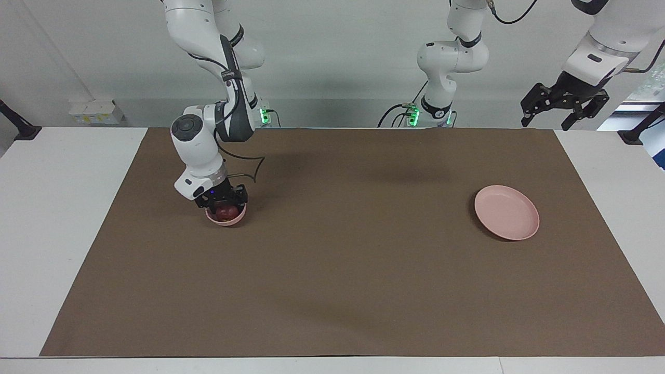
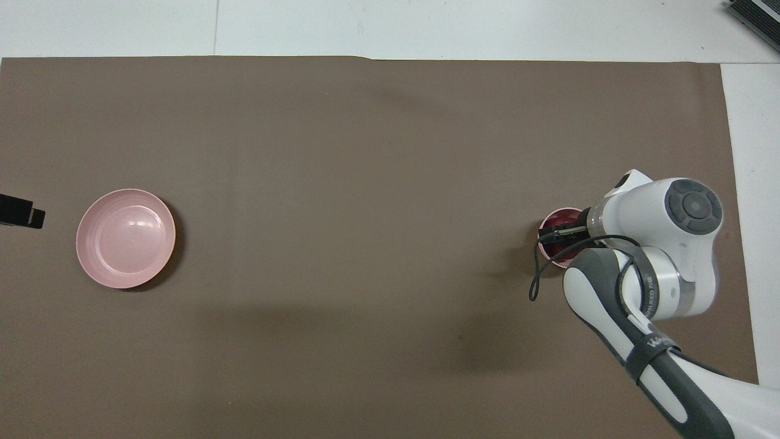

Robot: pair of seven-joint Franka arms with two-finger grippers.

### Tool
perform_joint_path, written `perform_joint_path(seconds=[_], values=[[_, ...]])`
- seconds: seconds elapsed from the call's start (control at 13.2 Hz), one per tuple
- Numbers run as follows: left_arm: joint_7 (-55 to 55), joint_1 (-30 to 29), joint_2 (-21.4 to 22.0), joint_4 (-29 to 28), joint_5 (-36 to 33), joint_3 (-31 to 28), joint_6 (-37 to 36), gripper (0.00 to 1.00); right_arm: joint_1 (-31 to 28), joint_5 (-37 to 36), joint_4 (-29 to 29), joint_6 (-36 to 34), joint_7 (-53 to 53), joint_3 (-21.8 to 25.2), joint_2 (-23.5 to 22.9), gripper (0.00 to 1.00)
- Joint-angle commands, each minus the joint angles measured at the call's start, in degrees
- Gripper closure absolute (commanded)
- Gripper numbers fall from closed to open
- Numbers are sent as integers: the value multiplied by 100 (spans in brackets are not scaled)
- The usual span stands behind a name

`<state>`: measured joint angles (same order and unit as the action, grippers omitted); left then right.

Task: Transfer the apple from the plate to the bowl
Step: 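Lower the apple into the bowl and open the right gripper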

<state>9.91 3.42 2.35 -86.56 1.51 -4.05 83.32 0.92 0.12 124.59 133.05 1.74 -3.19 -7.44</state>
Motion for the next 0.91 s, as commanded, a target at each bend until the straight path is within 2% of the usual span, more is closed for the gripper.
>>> perform_joint_path(seconds=[0.0, 0.53, 0.83], values=[[2, -26, 55, -1, -81, 18, -79, 0, -66, -152, -828, -953, -148, -33, 84, 0], [2, -26, 55, -1, -81, 18, -70, 0, -347, -109, -2526, -2782, 143, -6, 233, 0], [2, -26, 55, -1, -81, 18, -70, 0, -382, -109, -2562, -3512, -507, 3, 813, 0]])
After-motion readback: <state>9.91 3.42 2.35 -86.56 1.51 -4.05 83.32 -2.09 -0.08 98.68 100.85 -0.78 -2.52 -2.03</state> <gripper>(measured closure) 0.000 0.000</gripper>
